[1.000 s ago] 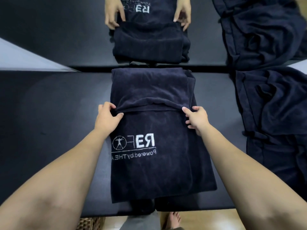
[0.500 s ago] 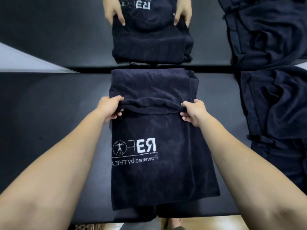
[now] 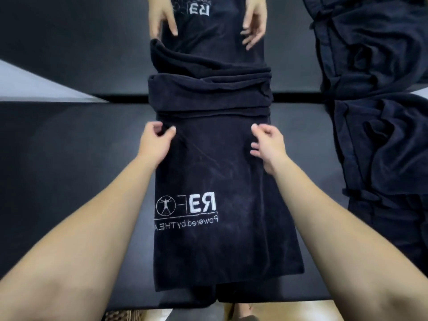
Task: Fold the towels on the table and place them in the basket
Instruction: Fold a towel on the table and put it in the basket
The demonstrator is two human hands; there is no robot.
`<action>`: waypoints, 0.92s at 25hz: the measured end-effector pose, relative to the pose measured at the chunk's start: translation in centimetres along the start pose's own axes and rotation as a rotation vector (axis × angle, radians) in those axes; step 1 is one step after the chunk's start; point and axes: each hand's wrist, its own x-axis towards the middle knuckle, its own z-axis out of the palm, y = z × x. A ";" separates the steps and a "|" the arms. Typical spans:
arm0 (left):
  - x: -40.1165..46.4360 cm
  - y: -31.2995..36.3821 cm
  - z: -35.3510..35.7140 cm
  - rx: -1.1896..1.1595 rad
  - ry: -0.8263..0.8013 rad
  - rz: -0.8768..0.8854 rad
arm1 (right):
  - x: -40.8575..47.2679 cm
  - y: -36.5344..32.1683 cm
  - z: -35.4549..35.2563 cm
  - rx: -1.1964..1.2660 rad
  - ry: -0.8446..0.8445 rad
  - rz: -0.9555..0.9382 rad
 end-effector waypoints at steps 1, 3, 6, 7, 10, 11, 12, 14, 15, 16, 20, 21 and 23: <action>-1.4 -2.2 0.4 0.147 0.003 0.028 | -0.5 2.1 -0.3 -0.172 0.028 -0.056; -4.9 -5.6 0.8 0.419 0.035 0.109 | -2.1 5.6 -1.1 -0.589 0.036 -0.169; -10.8 -8.7 1.1 0.531 0.106 0.120 | -6.3 9.7 -2.8 -0.947 0.080 -0.205; -12.8 -9.5 1.1 0.493 0.121 0.098 | -7.9 11.1 -3.3 -0.979 0.097 -0.195; -18.4 -11.7 1.1 0.383 0.150 0.035 | -12.8 14.7 -4.9 -1.109 0.139 -0.238; -20.0 -12.4 1.1 0.379 0.156 0.012 | -14.3 15.6 -5.3 -1.097 0.137 -0.247; -21.3 -12.9 1.0 0.388 0.161 -0.020 | -15.8 16.4 -5.6 -1.032 0.128 -0.231; -24.1 -14.2 1.0 0.401 0.176 -0.090 | -18.8 18.0 -6.5 -0.887 0.106 -0.153; -25.5 -14.8 1.1 0.401 0.182 -0.124 | -20.0 18.7 -6.9 -0.848 0.098 -0.101; -26.7 -15.5 1.2 0.414 0.186 -0.157 | -20.9 19.4 -7.3 -0.833 0.094 -0.055; -29.9 -19.4 1.5 0.450 0.148 -0.160 | -22.5 21.4 -9.0 -0.869 0.082 -0.037; -30.0 -20.0 1.5 0.435 0.133 -0.180 | -22.4 21.7 -9.4 -0.858 0.079 -0.029; -30.3 -20.4 1.2 0.397 0.129 -0.223 | -22.3 22.1 -10.0 -0.835 0.100 -0.038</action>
